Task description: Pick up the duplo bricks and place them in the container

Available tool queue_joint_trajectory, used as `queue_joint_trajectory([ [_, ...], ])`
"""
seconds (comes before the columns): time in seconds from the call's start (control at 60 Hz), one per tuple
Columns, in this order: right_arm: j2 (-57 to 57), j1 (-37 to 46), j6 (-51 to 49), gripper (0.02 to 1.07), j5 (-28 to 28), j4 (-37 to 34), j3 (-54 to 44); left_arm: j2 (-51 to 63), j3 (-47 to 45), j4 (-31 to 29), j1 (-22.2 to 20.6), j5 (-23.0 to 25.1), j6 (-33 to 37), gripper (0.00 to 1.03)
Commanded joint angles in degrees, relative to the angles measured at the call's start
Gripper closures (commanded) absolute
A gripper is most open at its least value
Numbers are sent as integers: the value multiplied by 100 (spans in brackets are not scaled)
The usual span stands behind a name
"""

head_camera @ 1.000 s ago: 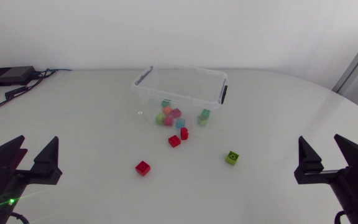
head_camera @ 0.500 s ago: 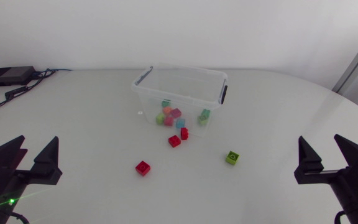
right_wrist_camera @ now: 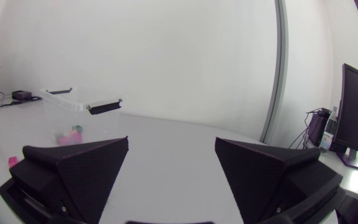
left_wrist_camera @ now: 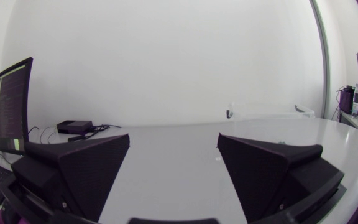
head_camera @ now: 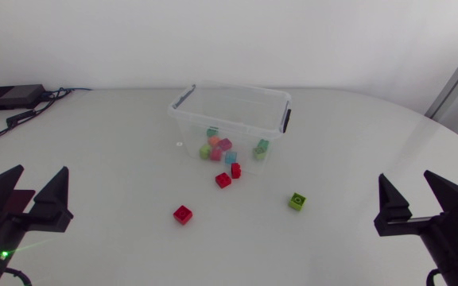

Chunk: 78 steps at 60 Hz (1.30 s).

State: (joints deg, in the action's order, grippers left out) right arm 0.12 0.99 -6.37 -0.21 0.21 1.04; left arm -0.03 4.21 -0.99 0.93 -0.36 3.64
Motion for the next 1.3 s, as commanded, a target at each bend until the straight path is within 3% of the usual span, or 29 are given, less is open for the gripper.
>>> queue_joint_trajectory([
  [0.0, 173, -73, 101, 6, 3, 137, 160, 135, 282, 47, -23, -34, 14, 4],
  [0.217, 1825, -152, 163, 6, -58, 375, 960, 1119, 783, 117, -23, -34, -4, 5],
  [0.383, 3284, -266, 373, 6, -190, 102, 1856, 2517, 1399, 3, -137, -34, 32, 8],
  [0.567, 4523, -258, 716, 6, -823, -487, 2630, 3923, 2269, -665, -444, 106, 251, 10],
  [0.75, 5622, -29, 778, 6, -1596, -882, 3131, 5215, 2963, -1078, -954, 106, 1306, 9],
  [0.817, 6026, 76, 751, 6, -1895, -1049, 3262, 5892, 3279, -1421, -1077, 115, 2097, 9],
  [0.9, 6369, 331, 751, 6, -2458, -1198, 3403, 6621, 3587, -1737, -1235, 203, 2141, 9],
  [1.017, 6852, 454, 716, 6, -2634, -1409, 3632, 7579, 3956, -2133, -1315, 643, 2431, 5],
  [1.1, 7019, 639, -57, 6, -3275, -1603, 3693, 7957, 4000, -2080, -1561, 722, 2563, 5],
  [1.217, 7221, 533, -1402, 6, -2598, -2649, 4097, 8353, 4097, -2124, -1965, 862, 2624, 5],
  [1.283, 7204, 445, -1578, 6, -2361, -2605, 4053, 8581, 4211, -2203, -2176, 871, 2589, 6],
])
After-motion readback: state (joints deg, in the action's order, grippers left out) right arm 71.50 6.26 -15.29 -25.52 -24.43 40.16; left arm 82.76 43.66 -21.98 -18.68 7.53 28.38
